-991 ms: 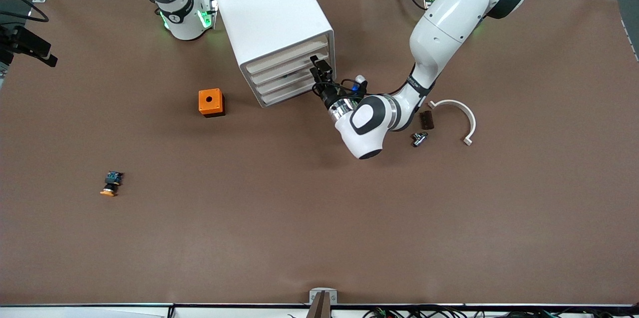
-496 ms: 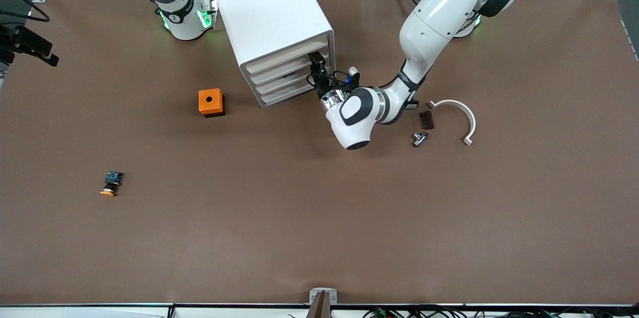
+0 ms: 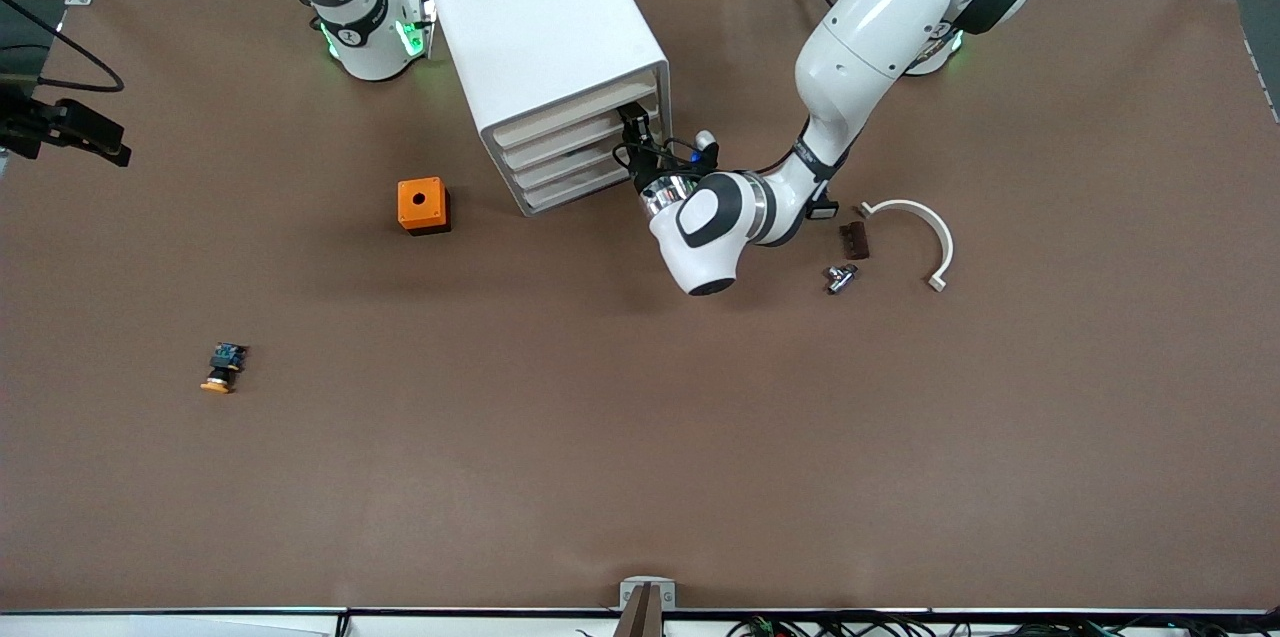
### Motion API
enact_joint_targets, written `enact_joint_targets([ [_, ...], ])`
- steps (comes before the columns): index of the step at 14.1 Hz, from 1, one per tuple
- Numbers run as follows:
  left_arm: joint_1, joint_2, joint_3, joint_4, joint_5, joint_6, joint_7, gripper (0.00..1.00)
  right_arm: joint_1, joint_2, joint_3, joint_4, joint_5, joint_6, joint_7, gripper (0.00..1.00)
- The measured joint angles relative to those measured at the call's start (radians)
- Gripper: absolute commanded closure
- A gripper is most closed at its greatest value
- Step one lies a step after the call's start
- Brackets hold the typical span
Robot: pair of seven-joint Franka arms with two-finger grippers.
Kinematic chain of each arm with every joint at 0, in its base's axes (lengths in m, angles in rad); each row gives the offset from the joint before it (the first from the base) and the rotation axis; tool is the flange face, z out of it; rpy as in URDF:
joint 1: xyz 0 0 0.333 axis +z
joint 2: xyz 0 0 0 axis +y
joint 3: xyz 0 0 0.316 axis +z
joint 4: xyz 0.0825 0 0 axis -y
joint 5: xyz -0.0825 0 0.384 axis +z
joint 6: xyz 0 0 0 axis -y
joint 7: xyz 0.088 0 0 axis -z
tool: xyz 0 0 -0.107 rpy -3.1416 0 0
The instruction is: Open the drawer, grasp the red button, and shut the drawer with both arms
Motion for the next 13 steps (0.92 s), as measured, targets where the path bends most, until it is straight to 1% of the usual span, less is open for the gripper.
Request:
enact_joint_targets([
  [3, 0.027, 0.000, 0.004, 0.002, 0.004, -0.007, -0.021, 0.93, -0.002, 0.092, -0.003, 0.007, -0.002, 0.021, -0.004, 0.00],
  [6, 0.085, -0.001, 0.006, 0.008, 0.009, -0.010, -0.024, 0.93, 0.000, 0.160, -0.002, 0.032, -0.027, 0.023, -0.018, 0.01],
  [10, 0.191, 0.000, 0.007, 0.015, 0.009, -0.002, -0.024, 0.91, 0.009, 0.172, 0.001, 0.045, -0.023, 0.007, 0.058, 0.00],
  [13, 0.255, 0.000, 0.008, 0.021, 0.009, 0.008, -0.022, 0.87, 0.013, 0.172, 0.003, 0.046, 0.037, -0.008, 0.166, 0.00],
])
